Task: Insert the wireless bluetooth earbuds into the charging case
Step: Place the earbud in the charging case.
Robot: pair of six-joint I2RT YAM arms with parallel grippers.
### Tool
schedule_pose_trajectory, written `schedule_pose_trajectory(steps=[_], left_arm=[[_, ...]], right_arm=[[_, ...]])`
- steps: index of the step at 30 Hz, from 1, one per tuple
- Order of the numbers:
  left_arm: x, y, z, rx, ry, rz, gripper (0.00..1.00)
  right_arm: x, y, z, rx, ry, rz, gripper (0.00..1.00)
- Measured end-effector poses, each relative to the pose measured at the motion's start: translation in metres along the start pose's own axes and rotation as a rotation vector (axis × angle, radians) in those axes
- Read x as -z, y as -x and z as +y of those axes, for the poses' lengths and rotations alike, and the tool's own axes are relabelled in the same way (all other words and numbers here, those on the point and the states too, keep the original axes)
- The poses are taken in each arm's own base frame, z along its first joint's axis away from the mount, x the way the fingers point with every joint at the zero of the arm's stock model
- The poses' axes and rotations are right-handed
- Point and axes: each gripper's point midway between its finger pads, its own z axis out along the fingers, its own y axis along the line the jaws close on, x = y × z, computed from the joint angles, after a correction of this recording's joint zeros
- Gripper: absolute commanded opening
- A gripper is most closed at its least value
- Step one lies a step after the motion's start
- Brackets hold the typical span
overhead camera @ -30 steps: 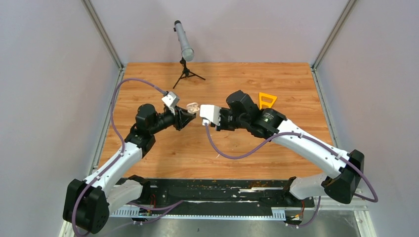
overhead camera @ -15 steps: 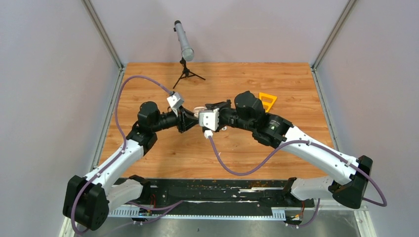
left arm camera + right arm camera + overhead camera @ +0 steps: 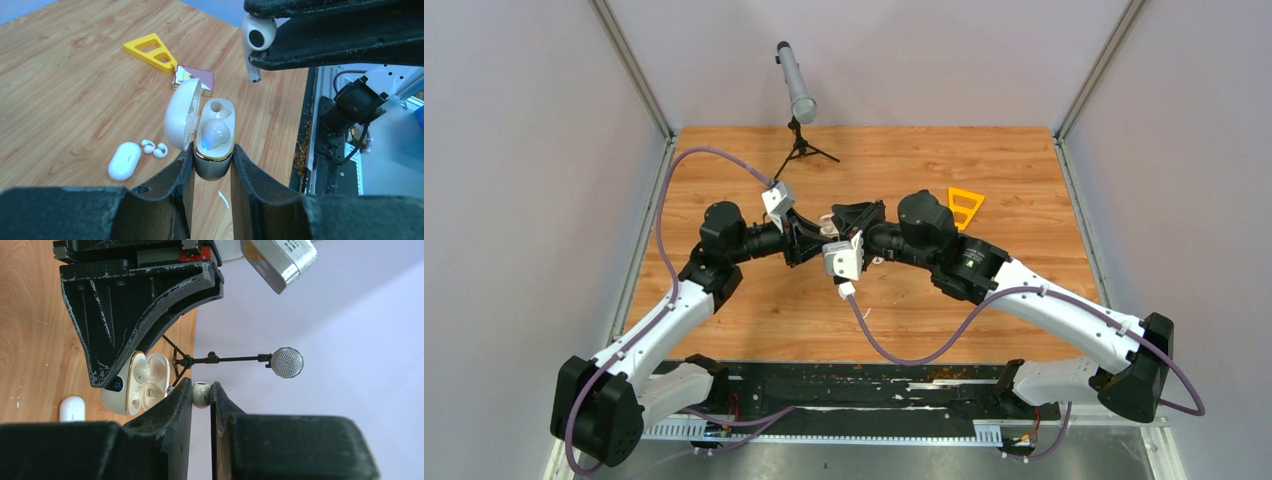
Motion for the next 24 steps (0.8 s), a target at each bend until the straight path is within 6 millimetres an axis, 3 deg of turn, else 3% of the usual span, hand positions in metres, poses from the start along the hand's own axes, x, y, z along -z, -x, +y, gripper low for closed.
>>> schedule_pose_trajectory(steps=[6,12,24], left_arm=[[-0.001,0.008,-0.002,0.018,-0.003,-0.029,0.03],[-0.002,0.012,-0.003,0.031,-0.007,-0.044,0.02],[-0.002,0.016,-0.004,0.03,-0.01,-0.056,0.01]], right_arm=[[-0.001,-0.002,0.002,0.031,-0.001,0.003,0.0],[-0.004,-0.011,0.02,0.044,0.036,0.025,0.0],[-0.001,-0.016,0.016,0.057,0.016,0.054,0.0]])
